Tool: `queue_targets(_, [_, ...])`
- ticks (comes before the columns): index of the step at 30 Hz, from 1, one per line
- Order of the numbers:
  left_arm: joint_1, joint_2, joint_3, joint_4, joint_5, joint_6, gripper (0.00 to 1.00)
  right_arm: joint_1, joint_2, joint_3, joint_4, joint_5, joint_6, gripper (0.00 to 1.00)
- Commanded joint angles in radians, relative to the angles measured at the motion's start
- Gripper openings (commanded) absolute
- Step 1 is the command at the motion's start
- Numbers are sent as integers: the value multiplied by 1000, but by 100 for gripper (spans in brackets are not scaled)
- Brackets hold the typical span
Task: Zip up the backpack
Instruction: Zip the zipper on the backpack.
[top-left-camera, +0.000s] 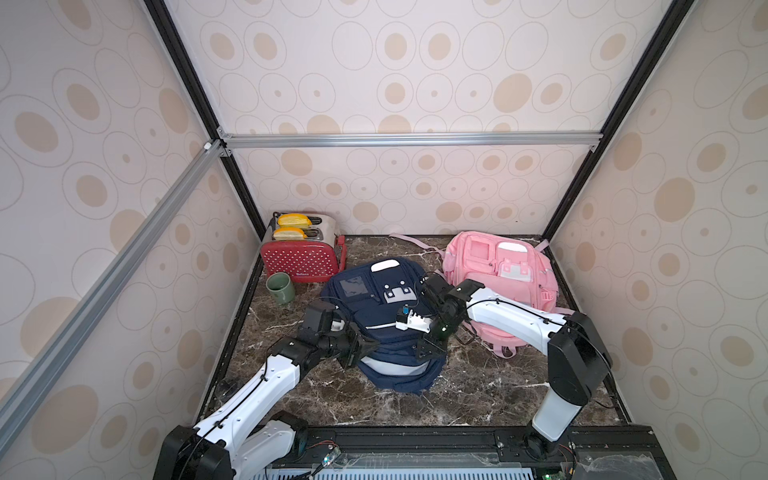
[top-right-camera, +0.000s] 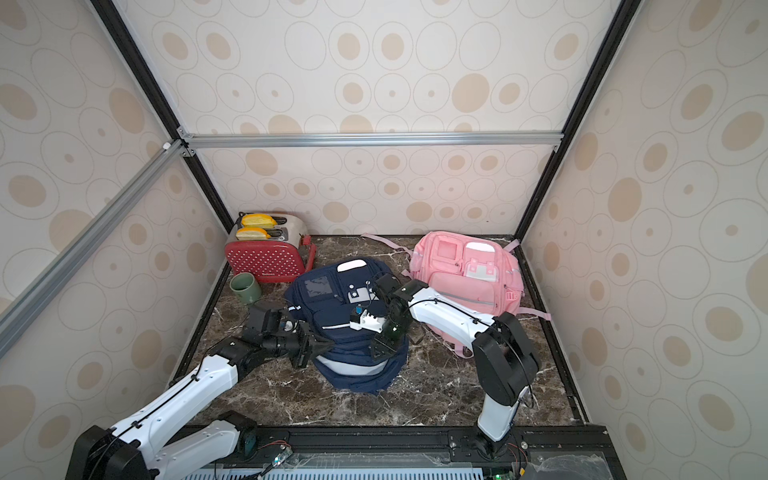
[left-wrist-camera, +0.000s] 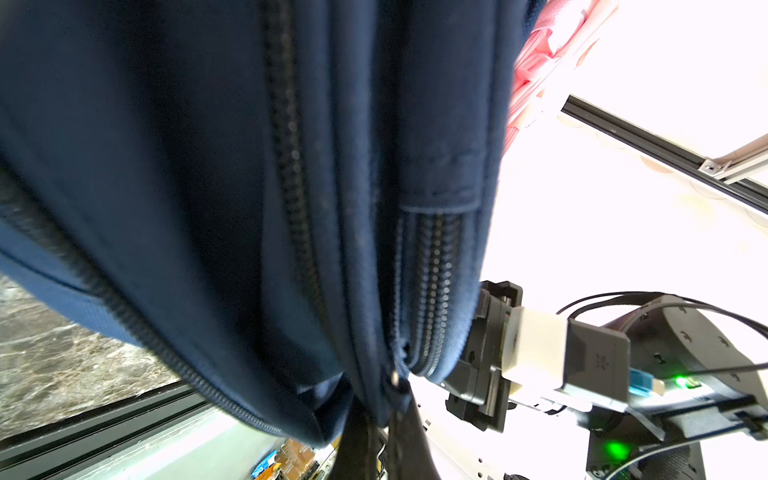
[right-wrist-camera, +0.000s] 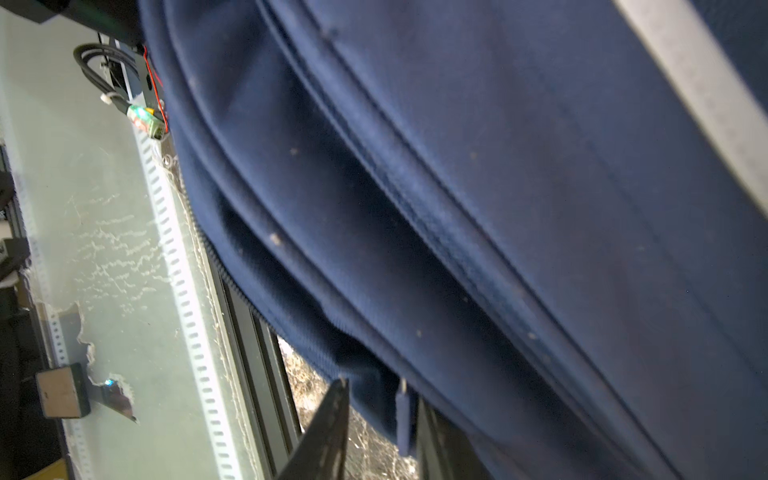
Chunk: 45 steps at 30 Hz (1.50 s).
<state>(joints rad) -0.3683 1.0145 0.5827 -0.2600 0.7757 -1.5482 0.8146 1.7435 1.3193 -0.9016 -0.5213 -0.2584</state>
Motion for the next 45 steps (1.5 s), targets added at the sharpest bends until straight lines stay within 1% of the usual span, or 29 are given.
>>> queue_targets(1, [9, -26, 7, 92, -18, -6, 0, 12, 19, 24, 40, -2, 8, 22])
queue_targets(3, [9, -27, 2, 96, -18, -11, 0, 11, 19, 20, 40, 11, 9, 17])
queue_targets(8, [8, -31, 2, 98, -22, -13, 0, 11, 28, 33, 31, 23, 18, 0])
queue_targets(15, [11, -38, -10, 85, -28, -8, 0, 11, 16, 13, 9, 51, 6, 0])
queue_targets(17, [26, -41, -8, 49, -30, 19, 0, 10, 4, -1, -11, 73, -5, 0])
queue_targets(19, [63, -45, -8, -4, -19, 59, 0, 8, -11, -21, -38, 99, -21, 0])
queue_targets(23, [188, -62, -2, -149, 34, 188, 0, -19, -44, -73, -68, 148, -30, 0])
queue_targets(26, [317, -56, 24, -319, 78, 352, 0, -59, -78, -103, -63, 173, -25, 0])
queue_targets(27, [351, -48, 33, -364, 88, 408, 0, -72, -86, -110, -62, 191, -26, 0])
queue_targets(28, [360, -42, 46, -420, 80, 446, 0, -81, -92, -111, -60, 206, -29, 0])
queue_targets(30, [370, -18, 67, -469, 59, 510, 0, -98, -93, -106, -59, 226, -31, 0])
queue_targets(32, [410, 12, 95, -549, 0, 613, 0, -100, -84, -92, -62, 235, -33, 0])
queue_targets(34, [437, 55, 137, -628, -68, 707, 0, -93, -71, -65, -63, 184, -20, 0])
queue_targets(36, [437, 92, 186, -673, -121, 761, 0, -52, -68, -47, -49, 170, -2, 0])
queue_targets(37, [437, 105, 214, -695, -152, 772, 0, -22, -71, -36, -35, 168, 12, 0])
queue_targets(38, [437, 107, 229, -696, -160, 769, 0, 1, -74, -27, -20, 160, 27, 0])
queue_targets(39, [436, 101, 243, -684, -153, 749, 3, 26, -76, -16, -1, 143, 53, 0])
queue_targets(40, [434, 88, 255, -681, -143, 733, 7, 40, -77, -9, 17, 132, 77, 0])
queue_targets(41, [429, 67, 271, -686, -137, 712, 14, 54, -78, -2, 41, 122, 107, 0])
queue_targets(42, [422, 38, 283, -691, -135, 685, 27, 62, -82, -2, 64, 118, 131, 0])
queue_targets(44, [394, -17, 289, -691, -116, 618, 39, 74, -87, -3, 120, 121, 183, 0])
queue_targets(45, [374, -42, 285, -685, -106, 576, 41, 77, -84, 1, 135, 118, 196, 0])
